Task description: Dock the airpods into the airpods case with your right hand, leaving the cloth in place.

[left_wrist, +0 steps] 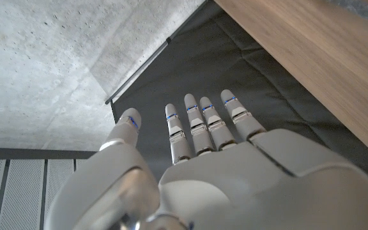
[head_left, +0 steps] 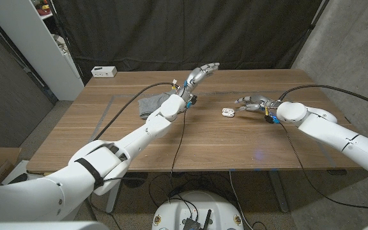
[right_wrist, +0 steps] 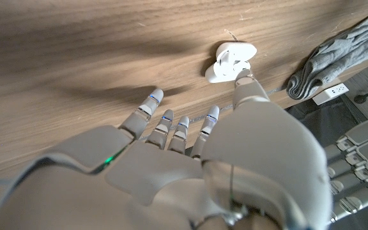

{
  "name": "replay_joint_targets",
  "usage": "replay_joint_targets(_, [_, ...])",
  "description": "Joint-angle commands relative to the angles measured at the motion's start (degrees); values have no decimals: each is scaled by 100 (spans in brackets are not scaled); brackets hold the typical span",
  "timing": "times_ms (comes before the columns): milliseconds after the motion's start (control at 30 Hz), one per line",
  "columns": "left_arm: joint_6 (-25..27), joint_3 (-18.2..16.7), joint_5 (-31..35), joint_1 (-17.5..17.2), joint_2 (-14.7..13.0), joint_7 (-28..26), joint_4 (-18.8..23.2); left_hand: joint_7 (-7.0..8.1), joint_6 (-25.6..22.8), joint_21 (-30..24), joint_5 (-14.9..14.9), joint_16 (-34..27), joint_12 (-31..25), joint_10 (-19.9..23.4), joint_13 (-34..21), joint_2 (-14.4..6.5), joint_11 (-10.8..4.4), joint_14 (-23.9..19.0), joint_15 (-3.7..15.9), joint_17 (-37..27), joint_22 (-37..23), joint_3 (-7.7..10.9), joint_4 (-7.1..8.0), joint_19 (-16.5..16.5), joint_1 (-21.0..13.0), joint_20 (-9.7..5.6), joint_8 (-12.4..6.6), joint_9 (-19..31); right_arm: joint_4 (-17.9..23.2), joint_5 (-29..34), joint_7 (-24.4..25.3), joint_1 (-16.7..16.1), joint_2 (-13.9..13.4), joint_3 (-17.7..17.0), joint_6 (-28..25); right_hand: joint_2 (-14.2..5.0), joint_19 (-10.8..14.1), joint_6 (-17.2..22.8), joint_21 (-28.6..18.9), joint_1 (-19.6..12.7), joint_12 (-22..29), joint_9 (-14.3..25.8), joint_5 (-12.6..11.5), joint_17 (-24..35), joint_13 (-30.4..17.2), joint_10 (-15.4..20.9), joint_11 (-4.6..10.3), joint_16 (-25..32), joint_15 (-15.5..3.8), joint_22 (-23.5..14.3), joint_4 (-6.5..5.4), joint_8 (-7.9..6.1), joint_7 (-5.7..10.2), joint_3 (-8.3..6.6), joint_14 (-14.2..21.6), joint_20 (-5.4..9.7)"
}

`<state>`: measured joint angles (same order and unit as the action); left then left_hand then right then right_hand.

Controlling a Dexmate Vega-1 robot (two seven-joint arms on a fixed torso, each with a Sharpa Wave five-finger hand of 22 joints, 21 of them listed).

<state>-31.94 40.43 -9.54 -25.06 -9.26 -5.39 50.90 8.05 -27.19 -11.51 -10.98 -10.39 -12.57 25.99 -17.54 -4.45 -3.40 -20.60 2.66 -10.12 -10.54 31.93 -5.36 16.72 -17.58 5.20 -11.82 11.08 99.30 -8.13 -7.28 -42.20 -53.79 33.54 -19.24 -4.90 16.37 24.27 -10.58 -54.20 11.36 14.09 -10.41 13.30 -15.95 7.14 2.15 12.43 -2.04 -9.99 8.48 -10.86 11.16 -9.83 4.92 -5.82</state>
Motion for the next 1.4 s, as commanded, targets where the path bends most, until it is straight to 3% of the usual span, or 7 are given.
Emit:
replay_joint_targets(33, [-88, -257, -24, -164, -85, -397, 46, 5, -102, -27, 1, -45, -54, 95, 7, 7, -5, -98, 258, -8, -16, 9, 33, 17, 57, -36, -56, 13, 377, 582, 558, -104, 85, 154, -408, 32, 92, 278, -89, 7, 97, -25, -41, 16, -2, 158, -66, 60, -116, -17, -11, -120, 50, -32, 125, 8])
replay_joint_targets(633, [-1038, -826, -1180, 461, 616, 288, -2304, -76, -407, -58, 8, -65, -135, 299, 34, -1, -30, -284, 313, 20, -9, 38, -40, 101, 90, -126, -103, 4, 1450, 1252, 1898, -764, 404, 151, -1753, 170, 392, 1379, -131, 3, 323, 21, -58, -54, 39, 846, -126, 227, -243, -9, 11, -505, -411, -65, 709, 19])
replay_joint_targets(700, [-1091, -819, -1208, 540, 630, 409, -2463, -79, -426, -58, 7, -63, -144, 319, 34, -3, -28, -292, 316, 21, -9, 42, -47, 103, 90, -130, -104, 3, 1449, 1277, 2038, -768, 543, 161, -1969, 185, 427, 1571, -117, 6, 325, 89, -53, -61, 55, 933, -132, 248, -248, -8, 4, -580, -4, -64, 793, 10])
replay_joint_targets(733, [-1109, -811, -1215, 574, 629, 470, -2517, -79, -430, -59, 6, -63, -143, 318, 34, -4, -28, -297, 314, 21, -9, 44, -49, 106, 90, -127, -103, 3, 1441, 1262, 2098, -778, 609, 154, -2043, 198, 469, 1577, -120, 19, 325, 121, -51, -65, 64, 979, -141, 263, -258, -8, -3, -584, -389, -54, 846, -1])
replay_joint_targets(833, [-1173, -804, -1263, 660, 625, 694, -2660, -89, -442, -59, 5, -62, -145, 323, 34, -8, -23, -304, 320, 22, -8, 49, -56, 108, 90, -131, -101, 3, 1416, 1303, 2294, -744, 852, 230, -2411, 240, 515, 1723, -121, 33, 343, 164, -50, -71, 72, 1086, -163, 294, -262, -8, 1, -644, -400, -36, 949, -7])
replay_joint_targets(1133, [-1626, -998, -1639, 680, 514, 1661, -2525, -109, -615, -57, 0, -59, -173, 393, 38, -24, -32, -364, 338, 27, -7, 78, -100, 113, 85, -145, -129, 1, 1264, 1303, 2939, -641, 1567, 400, -2980, 260, 550, 1902, -118, -24, 365, 210, -63, -77, 81, 1217, -95, 350, -361, -9, 32, -721, -532, -50, 1117, 14])
replay_joint_targets(1400, [-1179, -972, -1549, 330, -21, 1571, -1488, -191, -733, -70, -19, -83, -208, 476, 35, -72, -32, -508, 362, 28, -13, 133, -151, 143, 56, -66, -131, 3, 1150, 1289, 3259, -594, 1824, 582, -2998, 297, 515, 1655, -88, -266, 287, 227, -94, -92, 91, 1124, 35, 306, -417, -8, 106, -600, -192, -123, 1064, 62])
